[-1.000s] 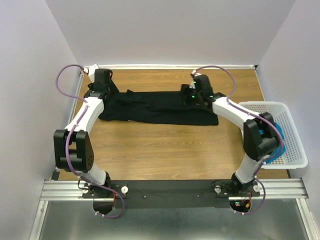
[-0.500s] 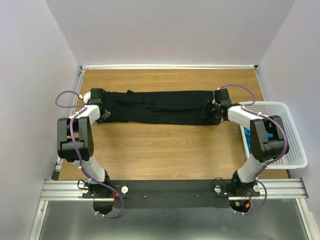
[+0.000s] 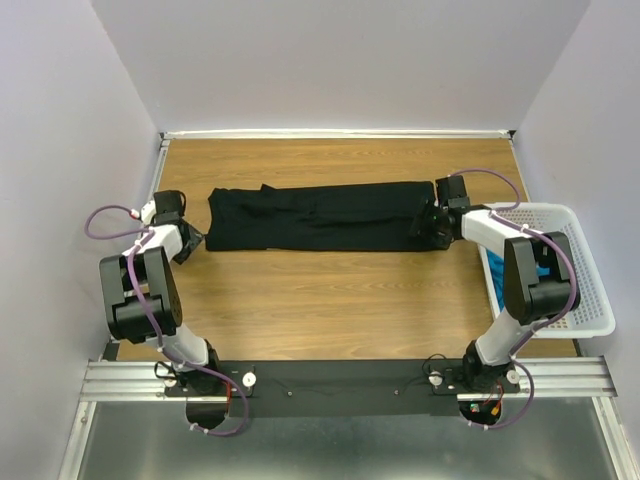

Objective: Fold and stack the t-shirts
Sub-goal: Fold the tshirt

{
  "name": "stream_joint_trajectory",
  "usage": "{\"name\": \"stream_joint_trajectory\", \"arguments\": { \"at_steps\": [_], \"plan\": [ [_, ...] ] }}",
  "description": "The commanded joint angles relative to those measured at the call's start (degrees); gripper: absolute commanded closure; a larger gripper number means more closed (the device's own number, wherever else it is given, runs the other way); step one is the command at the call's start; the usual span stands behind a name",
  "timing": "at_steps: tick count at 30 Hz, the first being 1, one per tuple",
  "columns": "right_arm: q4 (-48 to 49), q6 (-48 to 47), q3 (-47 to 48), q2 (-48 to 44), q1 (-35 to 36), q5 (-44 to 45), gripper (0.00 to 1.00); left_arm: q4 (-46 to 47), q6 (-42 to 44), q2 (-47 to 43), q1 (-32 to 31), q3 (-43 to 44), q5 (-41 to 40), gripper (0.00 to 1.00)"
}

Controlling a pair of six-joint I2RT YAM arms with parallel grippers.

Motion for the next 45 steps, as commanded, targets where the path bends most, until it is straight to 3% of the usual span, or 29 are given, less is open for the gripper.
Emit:
{"name": "stream_joint_trajectory", "arguments": {
  "at_steps": [1, 4, 7, 13, 17, 20, 24, 34, 45],
  "plan": [
    [-6.99, -5.26, 4.14, -1.4, -0.04, -0.23, 0.29, -3.02, 0.16, -5.85, -0.2, -0.89, 2.98, 0.32],
    [-7.7, -6.49, 8.01, -2.02, 0.93, -1.46, 0.29, -5.39, 0.43, -10.26, -1.43, 1.21, 1.84, 0.24],
    [-7.7, -7.11, 10.82, -1.76, 3.04, -4.27, 0.3, -7.76, 0.43, -12.9, -5.73, 4.02, 0.78, 0.22],
    [-7.35, -6.85, 18.47, 4.91, 9.19, -10.87, 0.35, -6.63, -0.71, -9.14, -17.16, 7.54, 1.91, 0.33],
    [-6.03, -6.06, 21.63, 9.74, 11.92, -14.47, 0.44, -5.13, -1.15, -3.68, -17.34, 7.46, 3.68, 0.39],
    [-5.94, -6.06, 24.18, 13.26, 13.15, -17.81, 0.56, -5.21, -0.89, -0.34, -16.56, 6.76, 0.87, 0.44],
    [-5.85, -5.36, 25.59, 16.25, 13.68, -20.1, 0.63, -3.64, -0.63, 1.77, -14.36, 3.25, 0.6, 0.46],
    [-5.94, -5.88, 31.39, 23.28, 13.51, -16.5, 0.65, -1.96, 1.04, 2.83, -10.4, -1.06, 0.6, 0.46],
    [-6.03, -4.65, 41.33, 30.32, 11.22, -10.08, 0.65, -1.79, 2.27, 1.34, -10.22, -1.15, 1.74, 0.43]
  ]
}}
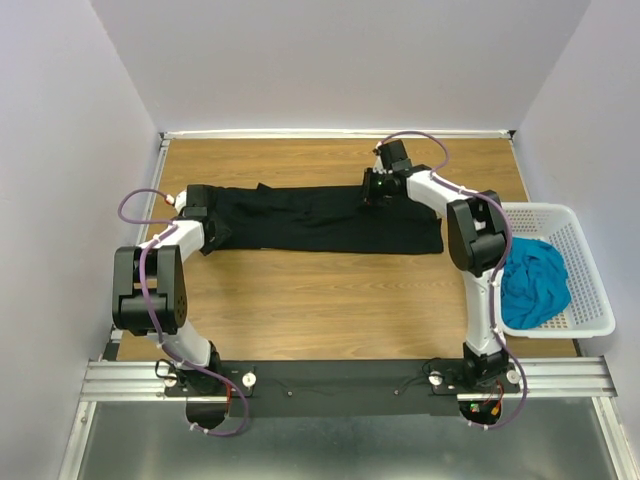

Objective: Fold and stack the t-shirts
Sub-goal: Fold the tshirt

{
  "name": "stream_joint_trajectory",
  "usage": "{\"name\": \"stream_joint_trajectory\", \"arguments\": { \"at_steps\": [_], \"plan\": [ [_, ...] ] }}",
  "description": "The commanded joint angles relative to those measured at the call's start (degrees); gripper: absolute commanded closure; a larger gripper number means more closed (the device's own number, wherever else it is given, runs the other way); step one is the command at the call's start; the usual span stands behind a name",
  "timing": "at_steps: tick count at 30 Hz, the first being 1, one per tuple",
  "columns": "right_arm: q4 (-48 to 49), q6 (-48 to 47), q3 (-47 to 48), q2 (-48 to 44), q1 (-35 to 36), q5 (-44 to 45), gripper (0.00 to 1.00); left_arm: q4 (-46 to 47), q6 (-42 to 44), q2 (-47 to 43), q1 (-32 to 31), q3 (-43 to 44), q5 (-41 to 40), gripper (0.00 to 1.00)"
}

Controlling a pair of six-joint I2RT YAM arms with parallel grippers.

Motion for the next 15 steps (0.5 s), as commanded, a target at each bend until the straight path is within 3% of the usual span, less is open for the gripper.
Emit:
{"name": "stream_joint_trajectory", "arguments": {
  "at_steps": [1, 8, 15],
  "plan": [
    [-0.54, -0.26, 2.29, 0.58, -0.52, 1.62, 0.65, -3.82, 1.7, -0.78, 0.86, -1.83, -0.53, 0.41],
    [-0.71, -2.19, -7.61, -10.58, -2.26, 7.66, 0.64, -7.95, 4.07, -9.83, -4.22, 4.05, -2.54, 0.22],
    [-0.89, -3.51, -18.44, -21.22, -9.91, 7.41, 0.62, -9.54, 6.27, -10.38, -18.46, 11.61, -1.15, 0.25]
  ]
}}
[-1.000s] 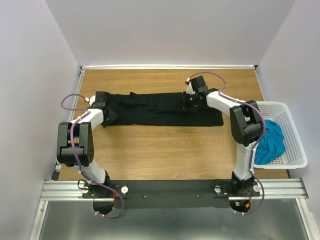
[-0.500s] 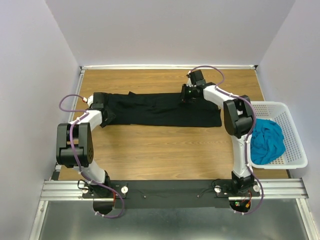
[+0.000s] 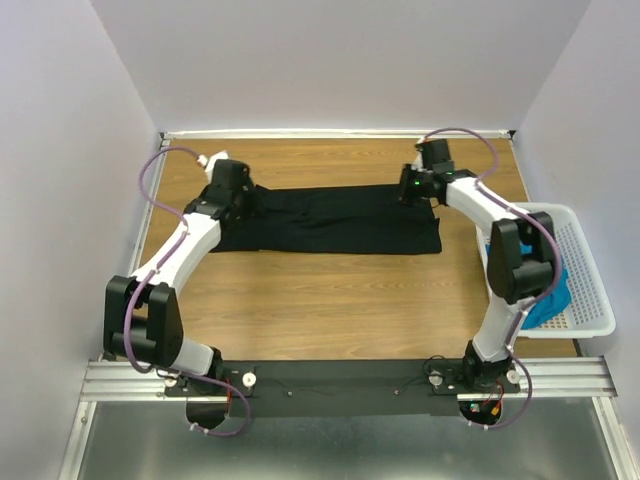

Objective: Fold and stack the t-shirts
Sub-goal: Fold the tshirt

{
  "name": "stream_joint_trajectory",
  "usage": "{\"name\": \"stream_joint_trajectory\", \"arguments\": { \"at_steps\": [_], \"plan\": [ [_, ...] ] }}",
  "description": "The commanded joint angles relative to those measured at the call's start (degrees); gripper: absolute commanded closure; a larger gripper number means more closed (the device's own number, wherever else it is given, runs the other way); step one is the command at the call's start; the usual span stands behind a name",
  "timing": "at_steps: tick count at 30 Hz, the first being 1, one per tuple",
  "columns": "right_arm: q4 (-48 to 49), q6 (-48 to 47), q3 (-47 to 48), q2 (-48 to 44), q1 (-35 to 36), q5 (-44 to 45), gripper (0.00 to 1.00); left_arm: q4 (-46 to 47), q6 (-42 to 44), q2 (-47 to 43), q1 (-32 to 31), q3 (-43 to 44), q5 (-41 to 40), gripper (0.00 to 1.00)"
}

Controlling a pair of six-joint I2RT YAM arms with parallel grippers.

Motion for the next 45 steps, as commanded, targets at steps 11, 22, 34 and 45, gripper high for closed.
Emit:
{"name": "stream_joint_trajectory", "arguments": {
  "at_steps": [11, 22, 34, 45],
  "plan": [
    [-1.07, 2.36, -10.55, -6.2, -11.9, -0.76, 0.65, 0.62, 5.86, 20.24, -17.27, 15.68, 11.09, 0.41],
    [-1.07, 3.16, -7.48, -1.63, -13.23, 0.64, 0.71, 0.27, 6.12, 34.47, -17.27, 27.89, 9.6, 0.56],
    [-0.89, 2.37, -4.49, 4.51, -13.4, 3.27, 0.73, 1.05, 5.07, 34.24, -16.83, 28.87, 6.97, 0.52],
    [-0.98, 2.45, -2.55, 5.84, -13.4, 3.72, 0.73, 1.41, 7.26, 27.71, -18.85, 23.77, 5.29, 0.43]
  ]
}}
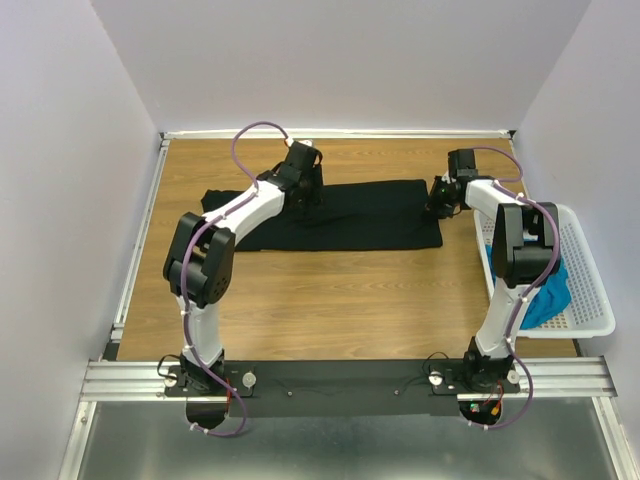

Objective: Fold and stack the t-shirts
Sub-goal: Fold the tshirt

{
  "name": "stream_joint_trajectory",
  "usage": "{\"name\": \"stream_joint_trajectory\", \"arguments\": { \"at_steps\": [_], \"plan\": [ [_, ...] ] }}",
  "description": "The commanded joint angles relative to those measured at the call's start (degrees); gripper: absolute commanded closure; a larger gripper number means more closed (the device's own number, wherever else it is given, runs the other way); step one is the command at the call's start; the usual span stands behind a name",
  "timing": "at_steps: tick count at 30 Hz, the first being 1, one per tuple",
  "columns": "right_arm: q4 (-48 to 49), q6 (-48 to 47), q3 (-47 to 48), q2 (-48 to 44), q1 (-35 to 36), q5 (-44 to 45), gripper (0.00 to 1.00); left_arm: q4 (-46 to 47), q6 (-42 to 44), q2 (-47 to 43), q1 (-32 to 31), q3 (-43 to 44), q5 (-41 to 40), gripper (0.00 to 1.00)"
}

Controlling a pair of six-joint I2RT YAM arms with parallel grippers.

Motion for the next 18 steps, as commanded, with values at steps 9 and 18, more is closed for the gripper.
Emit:
{"name": "stream_joint_trajectory", "arguments": {
  "at_steps": [9, 18],
  "plan": [
    [-0.3, -0.08, -2.96, -0.46, -0.44, 3.53, 0.73, 0.91, -1.49, 7.45, -2.42, 1.6, -1.54, 0.72],
    [-0.3, -0.34, -4.28, -1.34, -0.44, 5.28, 0.73, 2.14, -4.04, 12.9, 0.47, 4.24, -7.27, 0.76]
  ]
}}
